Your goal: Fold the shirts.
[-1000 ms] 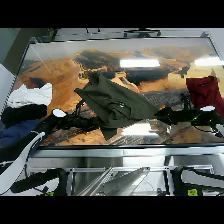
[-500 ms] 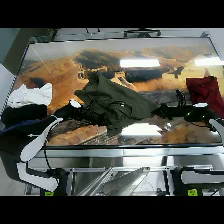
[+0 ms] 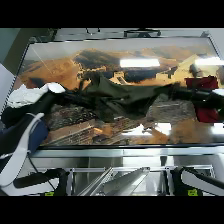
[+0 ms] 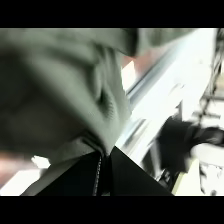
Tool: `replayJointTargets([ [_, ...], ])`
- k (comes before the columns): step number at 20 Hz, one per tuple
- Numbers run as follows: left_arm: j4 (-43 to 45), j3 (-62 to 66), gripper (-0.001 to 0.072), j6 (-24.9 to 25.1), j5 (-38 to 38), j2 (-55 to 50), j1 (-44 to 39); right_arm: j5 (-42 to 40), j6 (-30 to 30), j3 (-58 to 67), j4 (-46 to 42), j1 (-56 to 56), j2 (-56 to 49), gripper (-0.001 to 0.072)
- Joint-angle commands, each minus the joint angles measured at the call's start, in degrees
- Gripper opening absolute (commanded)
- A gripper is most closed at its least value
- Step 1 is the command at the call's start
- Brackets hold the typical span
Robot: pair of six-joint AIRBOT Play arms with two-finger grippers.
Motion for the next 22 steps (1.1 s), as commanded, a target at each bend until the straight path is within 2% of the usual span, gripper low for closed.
replayJointTargets([
  [1, -0.1, 15.7, 0.0011, -5.1, -6.3, 11.3, 6.6, 1.9, 0.0, 7.8, 18.4, -4.2, 12.1, 0.002],
  [3, -0.1, 29.0, 0.002, -7.4, -8.0, 15.7, 11.6, -3.8, -0.2, 12.7, 23.5, -7.2, 20.6, 0.002],
  [7, -0.1, 50.9, 0.0022, -8.1, -8.0, 21.4, 24.9, -19.8, -0.6, 18.9, 22.9, -12.6, 36.4, 0.002],
  [9, -0.2, 54.1, 0.0022, -8.0, -8.1, 23.5, 31.3, -24.4, -4.9, 19.3, 22.8, -12.9, 42.2, 0.002],
  [11, -1.7, 50.9, 0.0023, -6.6, -8.3, 25.4, 34.4, -25.1, -6.2, 19.3, 22.1, -12.9, 45.0, 0.002],
  [13, -6.4, 43.8, 0.0022, -2.8, -8.3, 26.2, 34.5, -24.3, -4.0, 19.3, 16.2, -12.9, 44.8, 0.002],
  [14, -7.3, 40.5, 0.0023, -1.8, -8.2, 25.8, 33.7, -23.3, 0.3, 19.2, 11.2, -12.9, 43.6, 0.0019],
  [15, -7.0, 37.3, 0.0023, -0.7, -8.2, 24.6, 31.7, -21.8, 2.8, 19.1, 6.9, -12.6, 41.5, 0.002],
  [17, -6.6, 32.2, 0.0022, 2.6, -8.0, 19.9, 25.9, -18.9, 3.9, 17.5, 2.9, -9.5, 35.8, 0.002],
  [19, -0.3, 28.3, 0.0023, 4.8, -5.3, 13.3, 18.6, -19.9, 2.4, 14.0, -1.6, -2.2, 29.1, 0.002],
  [22, 15.1, 24.0, 0.0024, 4.7, -0.8, 0.5, 11.3, -31.8, 2.3, 7.8, -15.4, 9.4, 16.3, 0.002],
])
